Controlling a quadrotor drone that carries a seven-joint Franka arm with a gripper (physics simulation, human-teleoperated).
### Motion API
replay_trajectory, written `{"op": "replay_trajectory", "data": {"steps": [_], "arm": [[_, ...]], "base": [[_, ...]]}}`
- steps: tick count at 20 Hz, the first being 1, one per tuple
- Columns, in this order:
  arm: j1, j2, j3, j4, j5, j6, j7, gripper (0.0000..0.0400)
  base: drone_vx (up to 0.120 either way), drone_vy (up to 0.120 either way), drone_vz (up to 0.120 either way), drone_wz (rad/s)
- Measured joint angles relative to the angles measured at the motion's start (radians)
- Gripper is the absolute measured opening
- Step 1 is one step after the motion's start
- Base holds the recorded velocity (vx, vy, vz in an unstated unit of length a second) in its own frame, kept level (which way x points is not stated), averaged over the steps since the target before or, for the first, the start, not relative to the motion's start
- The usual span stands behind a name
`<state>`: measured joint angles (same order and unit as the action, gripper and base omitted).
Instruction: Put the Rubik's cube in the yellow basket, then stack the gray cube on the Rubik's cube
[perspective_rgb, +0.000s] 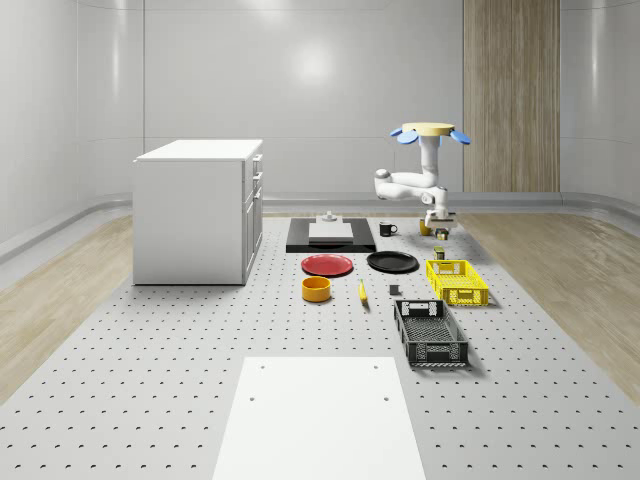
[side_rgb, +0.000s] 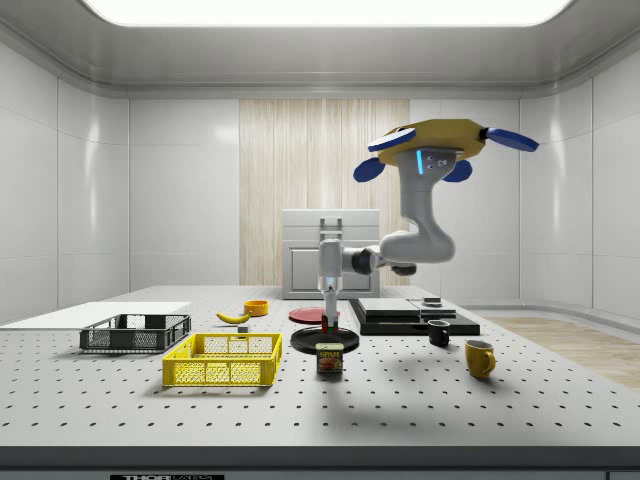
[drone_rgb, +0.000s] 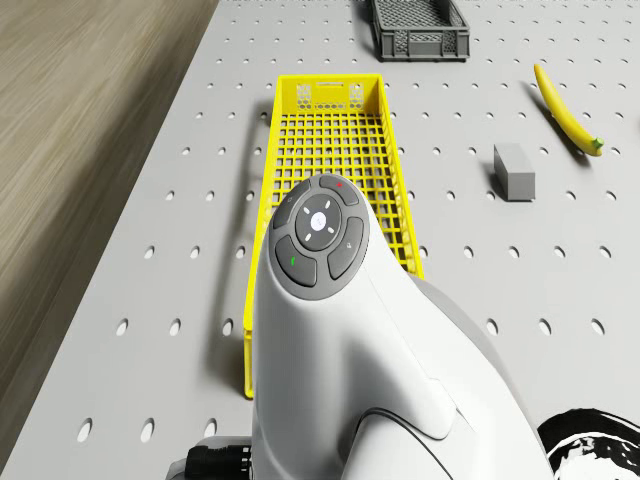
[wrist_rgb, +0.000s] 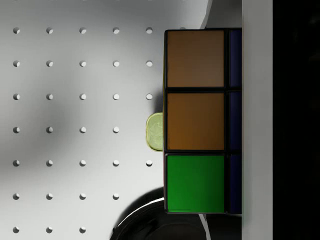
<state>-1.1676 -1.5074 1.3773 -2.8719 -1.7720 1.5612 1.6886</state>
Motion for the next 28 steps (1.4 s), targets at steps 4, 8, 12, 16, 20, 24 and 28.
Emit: {"op": "replay_trajectory", "data": {"steps": [4, 8, 12, 16, 20, 24, 28], "arm": [[-0.001, -0.005, 0.001, 0.000, 0.002, 0.005, 0.001, 0.0325], [-0.002, -0.010, 0.002, 0.000, 0.004, 0.010, 0.002, 0.0325], [-0.003, -0.015, 0.002, 0.001, 0.006, 0.014, 0.002, 0.0325], [-0.004, -0.019, 0.003, 0.001, 0.008, 0.018, 0.003, 0.0325], [-0.005, -0.024, 0.003, 0.001, 0.009, 0.022, 0.004, 0.0325], [-0.006, -0.027, 0.004, 0.001, 0.011, 0.026, 0.004, 0.0325], [-0.006, -0.031, 0.004, 0.001, 0.012, 0.029, 0.005, 0.0325]], "base": [[0.120, 0.000, 0.000, 0.000], [0.120, 0.000, 0.000, 0.000], [0.120, 0.000, 0.000, 0.000], [0.120, -0.010, 0.000, 0.000], [0.120, -0.040, 0.000, 0.000], [0.120, 0.000, 0.000, 0.000], [0.120, 0.000, 0.000, 0.000]]}}
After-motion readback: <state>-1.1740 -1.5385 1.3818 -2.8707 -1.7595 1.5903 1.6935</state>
